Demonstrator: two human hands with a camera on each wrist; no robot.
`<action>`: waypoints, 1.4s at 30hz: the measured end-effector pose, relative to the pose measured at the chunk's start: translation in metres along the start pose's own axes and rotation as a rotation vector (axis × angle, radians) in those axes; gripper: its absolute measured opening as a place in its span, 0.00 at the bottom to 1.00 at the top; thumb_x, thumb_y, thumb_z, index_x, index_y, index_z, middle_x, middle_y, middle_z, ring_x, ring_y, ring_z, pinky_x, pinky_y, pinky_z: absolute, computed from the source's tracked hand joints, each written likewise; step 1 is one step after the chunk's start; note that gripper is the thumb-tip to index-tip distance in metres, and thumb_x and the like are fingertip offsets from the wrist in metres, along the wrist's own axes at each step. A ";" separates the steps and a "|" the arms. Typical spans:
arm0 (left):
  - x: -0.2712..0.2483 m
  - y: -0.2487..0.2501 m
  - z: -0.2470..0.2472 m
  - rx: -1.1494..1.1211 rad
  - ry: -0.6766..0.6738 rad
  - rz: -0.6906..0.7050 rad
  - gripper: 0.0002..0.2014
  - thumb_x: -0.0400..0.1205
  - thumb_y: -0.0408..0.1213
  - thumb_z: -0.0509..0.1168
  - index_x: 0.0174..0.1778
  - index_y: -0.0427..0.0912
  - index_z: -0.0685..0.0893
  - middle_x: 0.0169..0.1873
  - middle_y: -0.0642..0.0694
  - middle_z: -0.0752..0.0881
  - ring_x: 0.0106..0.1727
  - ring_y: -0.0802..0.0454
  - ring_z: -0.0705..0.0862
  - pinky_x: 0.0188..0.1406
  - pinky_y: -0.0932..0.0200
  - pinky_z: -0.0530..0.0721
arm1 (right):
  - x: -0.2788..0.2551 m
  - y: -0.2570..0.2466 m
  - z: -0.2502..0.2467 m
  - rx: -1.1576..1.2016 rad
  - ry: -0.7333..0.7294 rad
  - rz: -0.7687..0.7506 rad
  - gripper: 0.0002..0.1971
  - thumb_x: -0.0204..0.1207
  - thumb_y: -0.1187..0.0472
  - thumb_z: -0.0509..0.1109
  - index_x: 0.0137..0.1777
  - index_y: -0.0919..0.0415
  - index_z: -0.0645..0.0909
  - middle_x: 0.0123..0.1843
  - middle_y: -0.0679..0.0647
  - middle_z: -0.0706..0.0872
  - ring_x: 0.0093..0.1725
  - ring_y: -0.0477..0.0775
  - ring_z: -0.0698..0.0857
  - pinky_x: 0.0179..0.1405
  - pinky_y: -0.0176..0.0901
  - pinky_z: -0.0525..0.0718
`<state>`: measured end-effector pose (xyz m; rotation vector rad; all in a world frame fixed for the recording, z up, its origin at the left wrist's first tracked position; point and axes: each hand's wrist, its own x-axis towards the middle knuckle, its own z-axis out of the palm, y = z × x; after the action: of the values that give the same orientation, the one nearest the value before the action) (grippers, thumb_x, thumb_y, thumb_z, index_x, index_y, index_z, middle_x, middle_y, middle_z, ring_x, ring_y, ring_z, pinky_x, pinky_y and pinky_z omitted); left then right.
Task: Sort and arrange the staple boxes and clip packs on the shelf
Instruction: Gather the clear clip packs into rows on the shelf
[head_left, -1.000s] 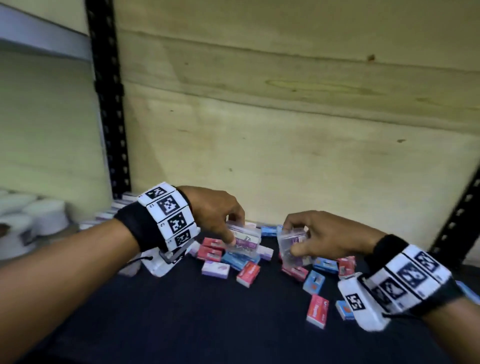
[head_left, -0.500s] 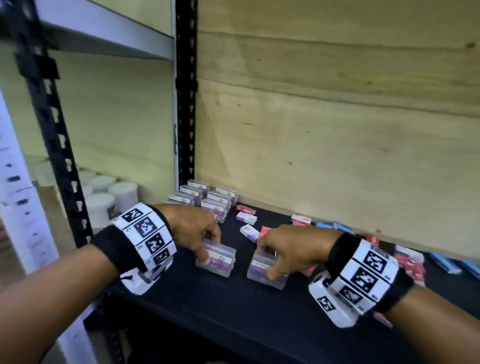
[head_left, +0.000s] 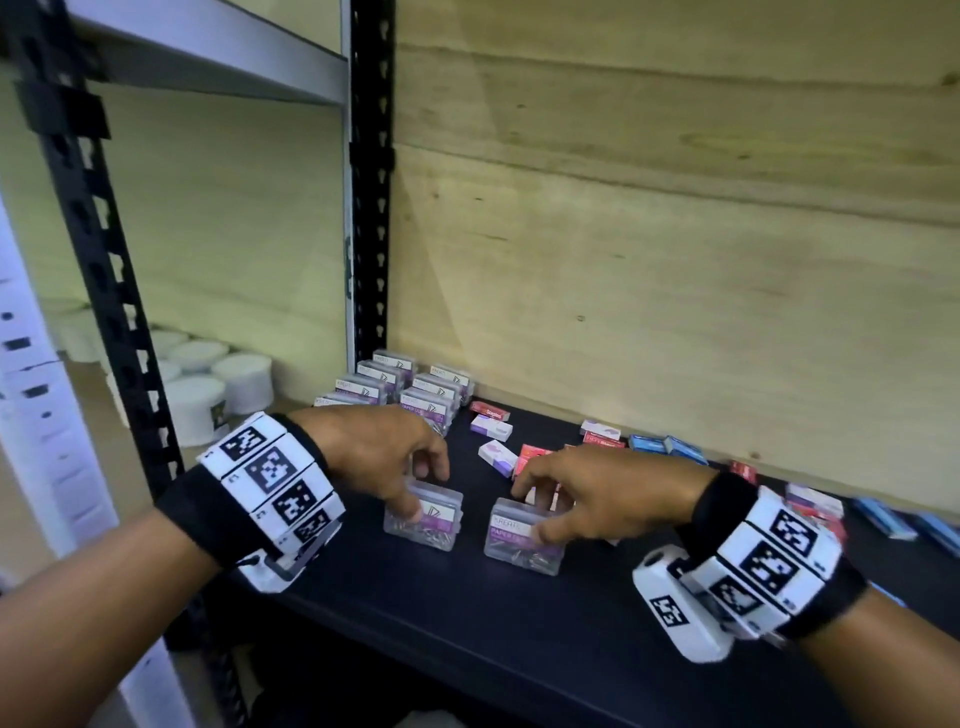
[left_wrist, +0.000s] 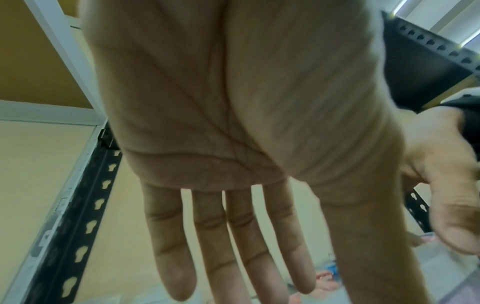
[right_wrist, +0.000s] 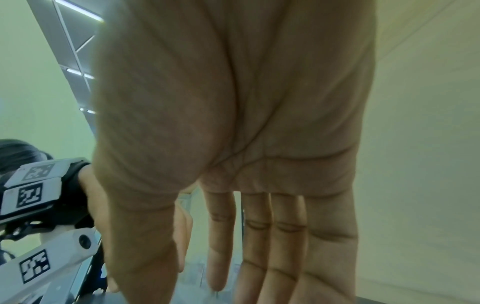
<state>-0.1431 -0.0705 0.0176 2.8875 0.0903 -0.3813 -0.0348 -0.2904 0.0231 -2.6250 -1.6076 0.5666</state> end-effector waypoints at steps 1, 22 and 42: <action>0.000 0.001 0.001 -0.004 0.024 0.024 0.22 0.73 0.49 0.78 0.63 0.60 0.82 0.48 0.62 0.81 0.48 0.65 0.80 0.42 0.69 0.75 | -0.004 0.004 -0.001 0.016 0.008 -0.004 0.20 0.78 0.45 0.73 0.68 0.42 0.77 0.53 0.36 0.82 0.48 0.40 0.84 0.49 0.40 0.86; -0.036 -0.031 0.003 0.037 0.037 -0.025 0.17 0.76 0.45 0.76 0.57 0.67 0.82 0.50 0.64 0.81 0.52 0.64 0.80 0.56 0.56 0.83 | 0.018 -0.010 0.009 0.192 0.049 -0.165 0.15 0.77 0.56 0.77 0.63 0.46 0.84 0.50 0.42 0.89 0.48 0.41 0.89 0.46 0.27 0.82; -0.054 -0.083 -0.006 0.131 0.092 -0.222 0.18 0.75 0.38 0.76 0.54 0.65 0.82 0.48 0.63 0.81 0.49 0.65 0.80 0.50 0.61 0.81 | 0.085 -0.075 0.008 0.176 0.077 -0.217 0.16 0.77 0.54 0.77 0.64 0.50 0.83 0.54 0.46 0.88 0.52 0.46 0.86 0.56 0.42 0.83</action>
<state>-0.2015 0.0096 0.0195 3.0326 0.4189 -0.3017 -0.0670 -0.1826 0.0051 -2.2830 -1.7041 0.5596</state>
